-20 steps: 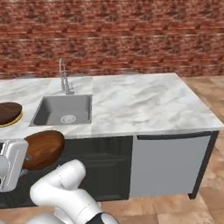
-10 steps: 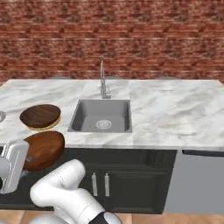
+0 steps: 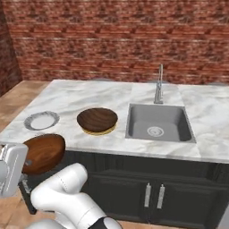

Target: Move the bowls from the cabinet to the plates on the dining table.

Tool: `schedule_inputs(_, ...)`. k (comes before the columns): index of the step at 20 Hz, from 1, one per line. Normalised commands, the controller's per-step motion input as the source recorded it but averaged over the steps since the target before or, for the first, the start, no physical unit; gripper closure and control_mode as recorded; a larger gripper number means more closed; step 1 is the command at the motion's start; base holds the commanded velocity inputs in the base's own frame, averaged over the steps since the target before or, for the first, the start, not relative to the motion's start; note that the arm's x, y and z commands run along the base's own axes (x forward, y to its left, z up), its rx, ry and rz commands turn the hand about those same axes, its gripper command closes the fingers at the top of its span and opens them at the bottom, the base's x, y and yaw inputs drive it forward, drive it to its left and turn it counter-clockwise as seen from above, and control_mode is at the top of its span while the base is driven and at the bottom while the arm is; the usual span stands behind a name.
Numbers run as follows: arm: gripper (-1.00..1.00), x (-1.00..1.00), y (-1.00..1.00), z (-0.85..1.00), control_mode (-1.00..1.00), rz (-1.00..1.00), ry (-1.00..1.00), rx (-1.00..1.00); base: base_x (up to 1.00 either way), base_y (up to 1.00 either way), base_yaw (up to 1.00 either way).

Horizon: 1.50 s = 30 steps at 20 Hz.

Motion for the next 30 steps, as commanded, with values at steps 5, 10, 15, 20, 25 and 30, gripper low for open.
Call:
schedule_inputs(5,1.00,0.00,0.00,0.00,1.00,0.00,0.00,0.00,0.03,0.62,0.15)
schedule_inputs(10,1.00,0.00,0.00,0.00,1.00,0.00,0.00,0.00,0.08,0.48,0.12)
schedule_inputs(15,1.00,0.00,0.00,0.00,1.00,0.00,0.00,0.00,0.10,0.27,0.08)
schedule_inputs(20,1.00,0.00,0.00,0.00,1.00,0.00,0.00,0.00,0.27,0.25,0.07)
schedule_inputs(25,1.00,0.00,0.00,0.00,1.00,0.00,0.00,0.00,0.41,0.32,0.08)
schedule_inputs(30,1.00,0.00,0.00,0.00,1.00,0.00,0.00,0.00,0.48,0.30,0.04)
